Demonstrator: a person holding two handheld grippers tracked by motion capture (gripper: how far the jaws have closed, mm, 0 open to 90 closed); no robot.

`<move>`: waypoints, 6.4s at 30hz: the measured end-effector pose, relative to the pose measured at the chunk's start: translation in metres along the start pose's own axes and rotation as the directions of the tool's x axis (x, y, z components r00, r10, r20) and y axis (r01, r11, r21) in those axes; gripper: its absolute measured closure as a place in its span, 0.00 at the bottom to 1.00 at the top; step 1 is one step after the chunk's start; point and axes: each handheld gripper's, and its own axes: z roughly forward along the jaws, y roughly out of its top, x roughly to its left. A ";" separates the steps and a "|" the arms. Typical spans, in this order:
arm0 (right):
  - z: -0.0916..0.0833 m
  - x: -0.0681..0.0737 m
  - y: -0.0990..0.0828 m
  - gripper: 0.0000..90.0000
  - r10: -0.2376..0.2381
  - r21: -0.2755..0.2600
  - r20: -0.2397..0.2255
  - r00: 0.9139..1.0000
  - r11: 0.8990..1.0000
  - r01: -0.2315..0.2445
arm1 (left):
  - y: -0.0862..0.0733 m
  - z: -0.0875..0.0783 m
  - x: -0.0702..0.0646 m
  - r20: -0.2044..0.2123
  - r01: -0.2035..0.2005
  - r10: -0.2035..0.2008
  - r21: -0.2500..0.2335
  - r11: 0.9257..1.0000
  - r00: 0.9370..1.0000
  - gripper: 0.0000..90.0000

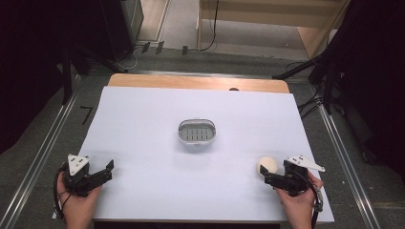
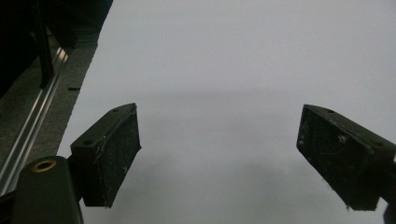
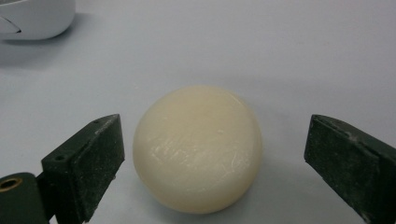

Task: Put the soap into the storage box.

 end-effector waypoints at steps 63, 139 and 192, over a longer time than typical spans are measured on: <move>0.008 0.017 0.020 0.28 -0.051 0.089 0.041 0.998 0.995 0.047 | -0.001 -0.001 -0.003 -0.026 -0.012 0.012 -0.001 1.000 1.000 0.18; 0.064 0.105 0.083 0.28 -0.121 0.131 -0.085 0.989 0.983 0.132 | 0.000 0.000 -0.004 -0.022 -0.020 0.020 0.014 1.000 1.000 0.18; 0.090 0.154 0.107 0.28 -0.154 0.133 -0.150 0.977 0.976 0.174 | 0.000 0.002 -0.004 -0.019 -0.023 0.023 0.029 0.999 1.000 0.18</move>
